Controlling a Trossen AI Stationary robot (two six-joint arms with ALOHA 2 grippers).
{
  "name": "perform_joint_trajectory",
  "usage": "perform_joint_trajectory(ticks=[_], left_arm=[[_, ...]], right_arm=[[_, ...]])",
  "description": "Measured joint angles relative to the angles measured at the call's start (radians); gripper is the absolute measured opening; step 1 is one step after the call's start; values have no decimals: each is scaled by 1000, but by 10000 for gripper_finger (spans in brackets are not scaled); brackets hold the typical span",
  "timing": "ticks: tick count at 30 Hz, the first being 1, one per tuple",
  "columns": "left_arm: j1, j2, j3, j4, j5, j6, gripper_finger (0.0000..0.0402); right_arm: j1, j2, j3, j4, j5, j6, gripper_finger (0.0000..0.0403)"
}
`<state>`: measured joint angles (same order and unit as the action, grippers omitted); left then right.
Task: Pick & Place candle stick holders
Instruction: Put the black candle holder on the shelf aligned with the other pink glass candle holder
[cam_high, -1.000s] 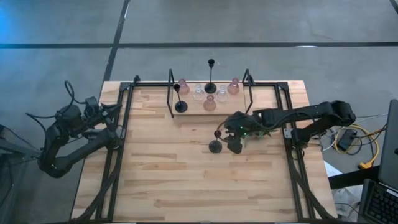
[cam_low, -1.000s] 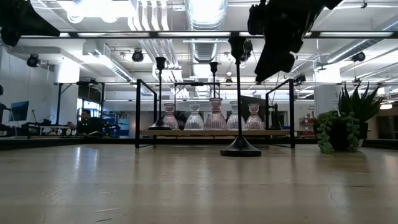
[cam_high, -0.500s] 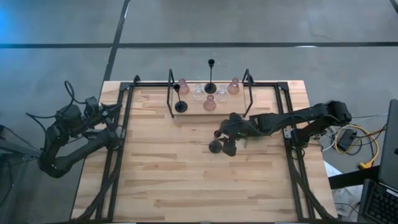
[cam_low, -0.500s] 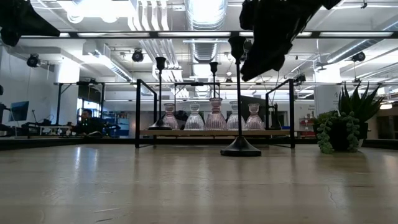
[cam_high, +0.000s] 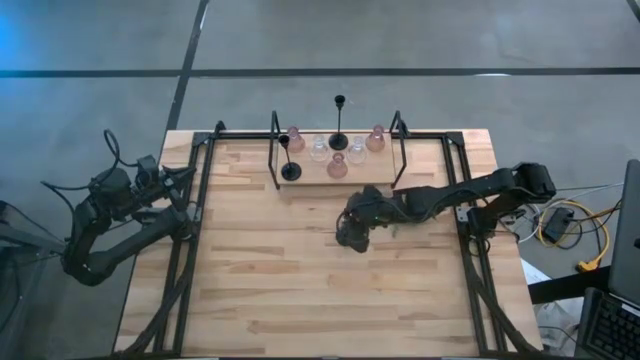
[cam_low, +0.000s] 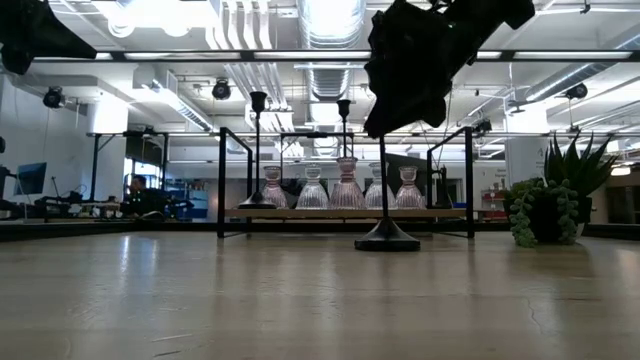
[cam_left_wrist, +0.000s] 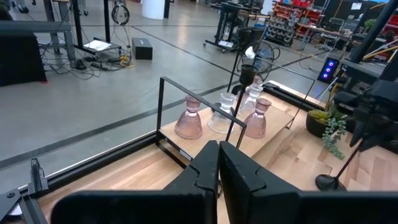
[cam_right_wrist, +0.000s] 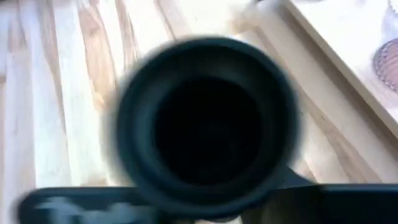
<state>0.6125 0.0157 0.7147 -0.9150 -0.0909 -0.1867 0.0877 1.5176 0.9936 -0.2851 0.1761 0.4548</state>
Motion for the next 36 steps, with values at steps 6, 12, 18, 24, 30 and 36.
perform_joint_trajectory(ticks=[6,12,18,24,30,36], left_arm=[[0,0,0,0,0,0,17],[0,0,0,0,0,0,18],[0,0,0,0,0,0,16],[0,0,0,0,0,0,18],[0,0,0,0,0,0,17],[0,0,0,0,0,0,17]], right_arm=[[-1,-51,12,8,7,38,14],[-15,-155,159,-163,100,-24,11],[-100,-203,332,-410,169,-74,11],[-209,-216,387,-519,216,-162,10],[-333,-225,326,-474,160,-238,9],[-431,-257,193,-300,52,-283,9]])
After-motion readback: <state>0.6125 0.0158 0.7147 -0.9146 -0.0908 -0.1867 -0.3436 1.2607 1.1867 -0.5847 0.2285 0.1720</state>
